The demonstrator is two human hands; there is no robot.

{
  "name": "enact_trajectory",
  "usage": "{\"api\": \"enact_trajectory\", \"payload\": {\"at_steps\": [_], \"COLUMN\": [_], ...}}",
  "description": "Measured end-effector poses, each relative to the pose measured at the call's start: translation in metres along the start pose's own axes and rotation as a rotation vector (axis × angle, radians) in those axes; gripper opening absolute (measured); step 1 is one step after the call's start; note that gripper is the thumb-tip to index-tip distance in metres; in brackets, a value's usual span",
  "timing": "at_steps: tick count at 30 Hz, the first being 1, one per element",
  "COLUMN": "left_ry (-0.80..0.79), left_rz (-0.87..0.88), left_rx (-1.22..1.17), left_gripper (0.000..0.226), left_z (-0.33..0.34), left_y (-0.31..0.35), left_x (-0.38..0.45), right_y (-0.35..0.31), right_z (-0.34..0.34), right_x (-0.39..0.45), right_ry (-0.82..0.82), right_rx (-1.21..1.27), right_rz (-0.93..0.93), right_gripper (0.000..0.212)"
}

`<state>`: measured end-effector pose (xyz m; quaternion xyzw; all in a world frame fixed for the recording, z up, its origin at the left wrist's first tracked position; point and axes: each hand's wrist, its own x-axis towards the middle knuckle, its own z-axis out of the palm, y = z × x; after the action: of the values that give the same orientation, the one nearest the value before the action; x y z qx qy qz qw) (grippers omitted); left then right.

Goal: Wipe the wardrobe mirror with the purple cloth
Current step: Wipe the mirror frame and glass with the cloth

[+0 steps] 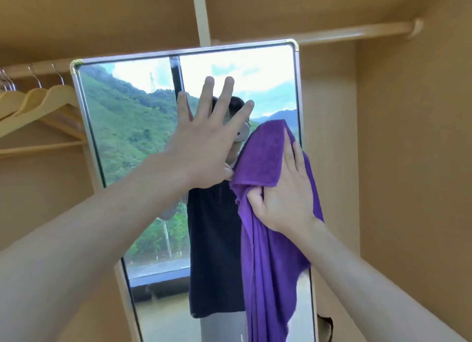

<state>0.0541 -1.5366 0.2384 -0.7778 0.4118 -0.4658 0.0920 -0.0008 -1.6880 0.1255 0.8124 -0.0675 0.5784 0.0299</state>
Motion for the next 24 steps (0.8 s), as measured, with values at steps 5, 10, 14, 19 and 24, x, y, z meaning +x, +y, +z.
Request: {"api": "enact_trajectory", "payload": {"at_steps": [5, 10, 14, 19, 24], "left_ry": [0.013, 0.004, -0.007, -0.008, -0.019], "left_rz": [-0.001, -0.007, -0.015, -0.014, 0.013], "left_rx": [-0.007, 0.002, -0.004, -0.014, -0.055], "left_gripper": [0.124, 0.130, 0.131, 0.130, 0.123], "left_z": [0.002, 0.001, 0.001, -0.002, -0.009], "left_y": [-0.005, -0.004, -0.003, -0.003, -0.013], "left_x": [-0.003, -0.003, -0.002, -0.004, -0.011], "right_y": [-0.017, -0.023, -0.008, -0.002, -0.003], "right_z": [0.012, 0.035, 0.033, 0.011, 0.016], "right_x": [-0.016, -0.103, -0.106, -0.033, -0.033], "right_ry": [0.093, 0.003, -0.096, 0.128, 0.019], "right_rx": [0.092, 0.123, 0.135, 0.120, 0.101], "right_rz": [0.152, 0.168, 0.082, 0.098, 0.099], "right_gripper": [0.050, 0.049, 0.044, 0.044, 0.036]}}
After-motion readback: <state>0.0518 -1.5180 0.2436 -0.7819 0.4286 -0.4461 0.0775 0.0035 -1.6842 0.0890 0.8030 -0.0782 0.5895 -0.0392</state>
